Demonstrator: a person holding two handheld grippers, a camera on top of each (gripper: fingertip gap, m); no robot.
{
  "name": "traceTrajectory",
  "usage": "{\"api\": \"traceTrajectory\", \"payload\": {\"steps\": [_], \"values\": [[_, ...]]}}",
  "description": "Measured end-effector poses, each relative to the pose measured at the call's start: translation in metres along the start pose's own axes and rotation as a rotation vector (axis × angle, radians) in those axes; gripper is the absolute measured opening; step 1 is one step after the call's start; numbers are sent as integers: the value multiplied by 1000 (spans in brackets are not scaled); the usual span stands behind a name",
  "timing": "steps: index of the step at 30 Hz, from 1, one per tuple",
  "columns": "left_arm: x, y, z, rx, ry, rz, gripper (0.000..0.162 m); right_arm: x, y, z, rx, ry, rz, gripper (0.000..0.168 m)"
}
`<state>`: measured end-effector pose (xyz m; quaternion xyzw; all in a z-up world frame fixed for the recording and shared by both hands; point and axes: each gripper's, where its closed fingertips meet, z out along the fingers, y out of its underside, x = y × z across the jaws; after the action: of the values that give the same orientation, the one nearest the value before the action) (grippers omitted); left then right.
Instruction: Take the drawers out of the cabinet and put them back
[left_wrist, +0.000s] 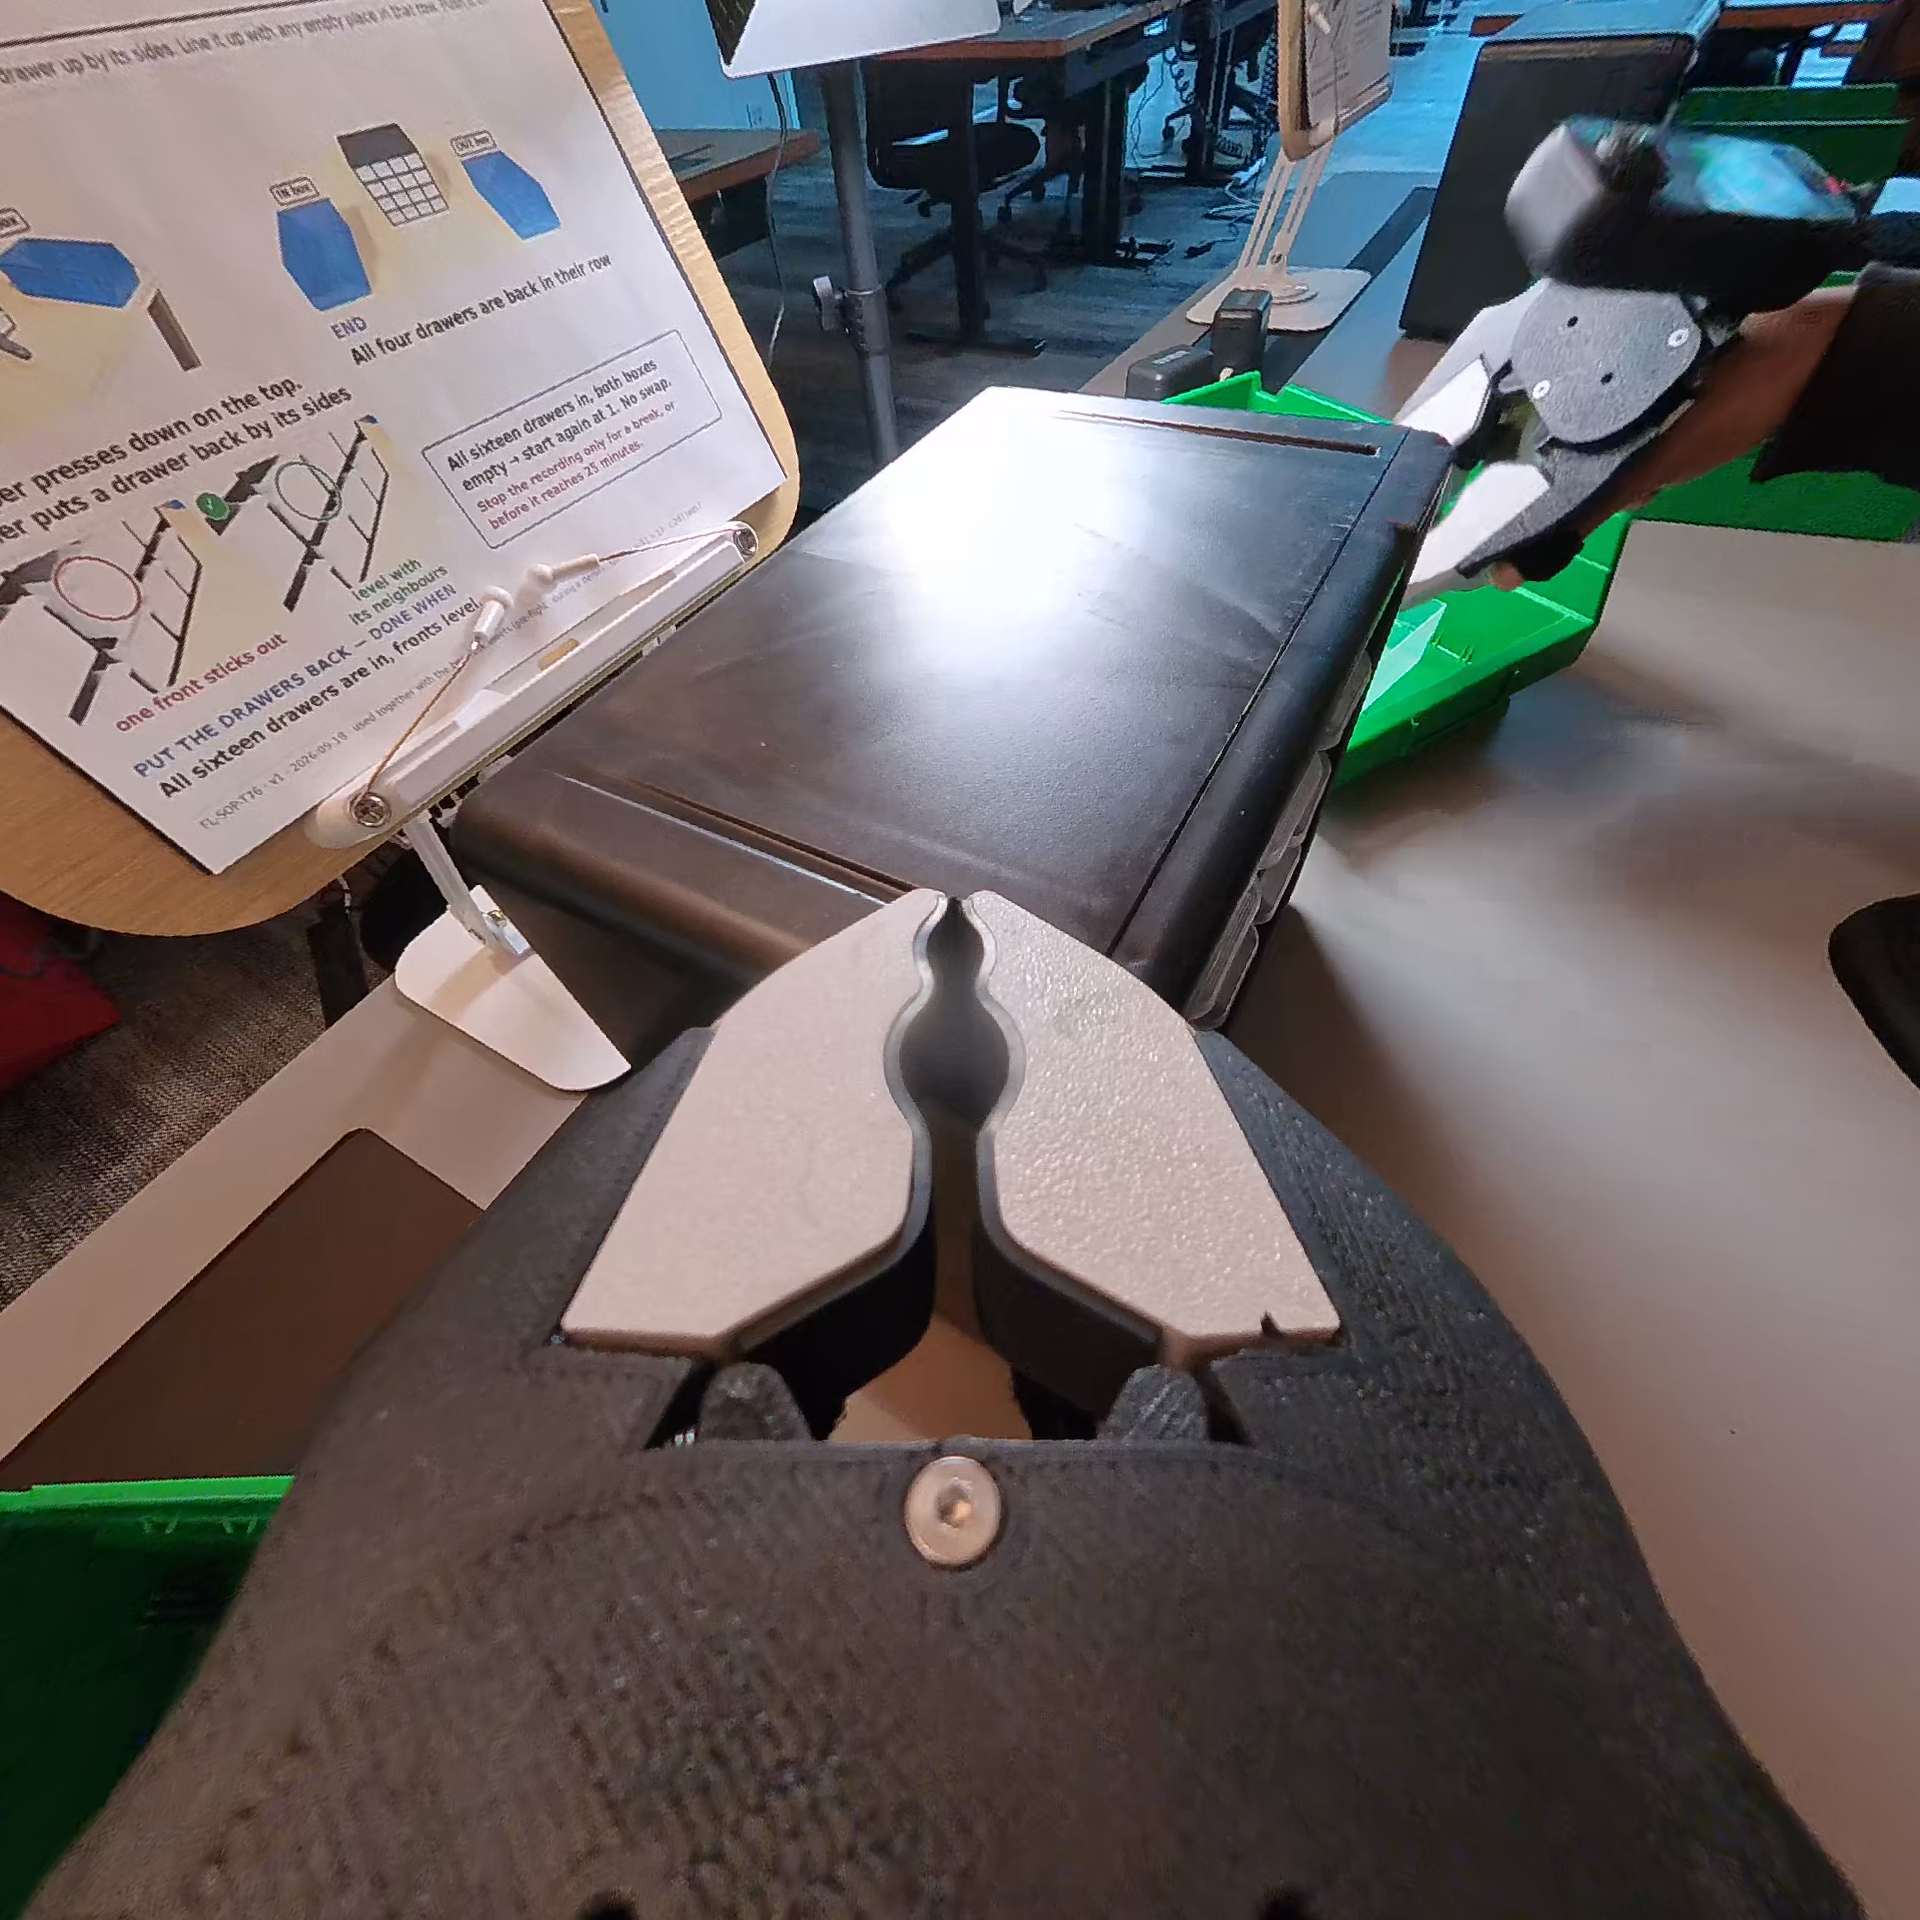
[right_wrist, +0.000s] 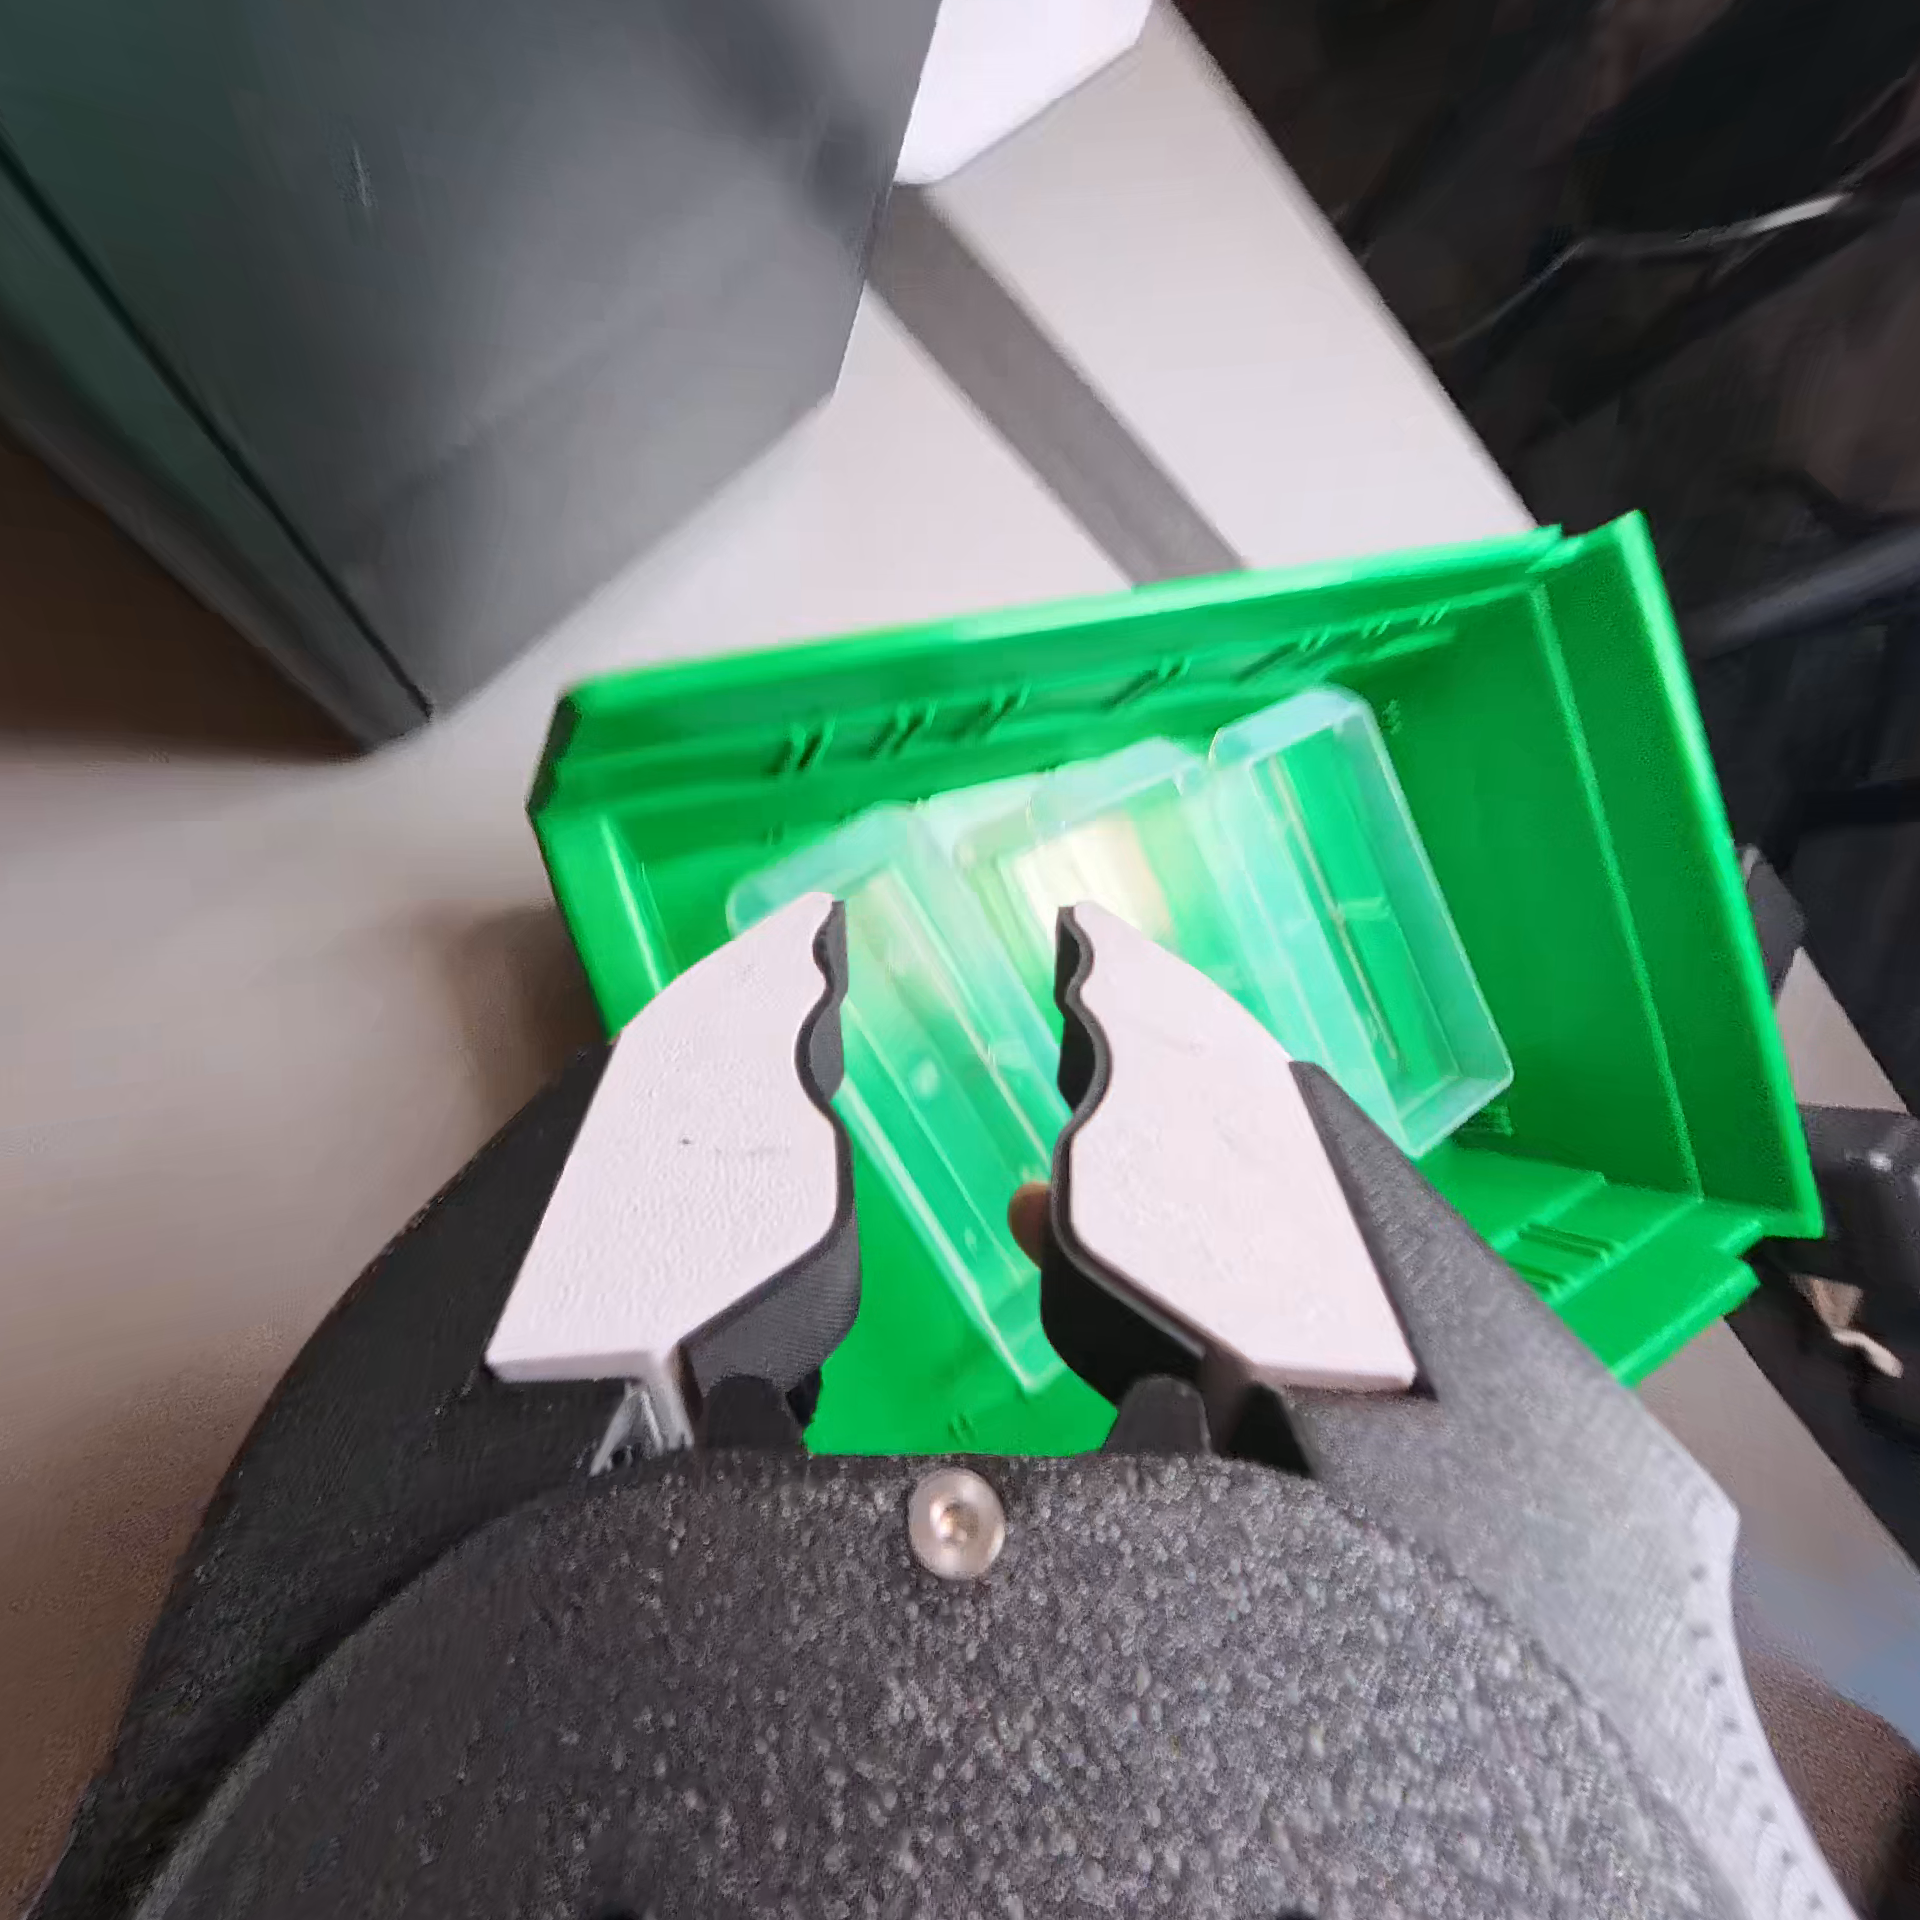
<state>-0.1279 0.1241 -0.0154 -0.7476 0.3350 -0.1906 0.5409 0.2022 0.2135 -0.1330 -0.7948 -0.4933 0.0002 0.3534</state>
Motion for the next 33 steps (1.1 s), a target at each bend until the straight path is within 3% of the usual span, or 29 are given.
{"api": "traceTrajectory", "payload": {"steps": [4, 7, 12, 18, 22, 26, 29, 33], "values": [[0, 0, 0, -1, 4, 0, 0, -13, 50, 5, -257, -73, -126, 32], [0, 0, 0, -4, -6, 8, 0, -21, 71, 15, -354, -99, -164, 28], [0, 0, 0, -2, -10, 4, 0, -6, 78, 35, -412, 3, -230, 9], [0, 0, 0, -1, -2, 2, 0, 18, 72, 44, -416, 117, -235, 17], [0, 0, 0, -2, -2, 6, 0, 22, 52, 31, -303, 220, -159, 26], [0, 0, 0, -2, 0, 4, 0, 19, 1, -9, 7, 397, -90, 26], [0, 0, 0, -3, -4, 6, 0, -21, -39, -39, 250, 370, -88, 25], [0, 0, 0, -9, -21, 15, 0, -94, -67, -48, 408, 362, -286, 19]]}}
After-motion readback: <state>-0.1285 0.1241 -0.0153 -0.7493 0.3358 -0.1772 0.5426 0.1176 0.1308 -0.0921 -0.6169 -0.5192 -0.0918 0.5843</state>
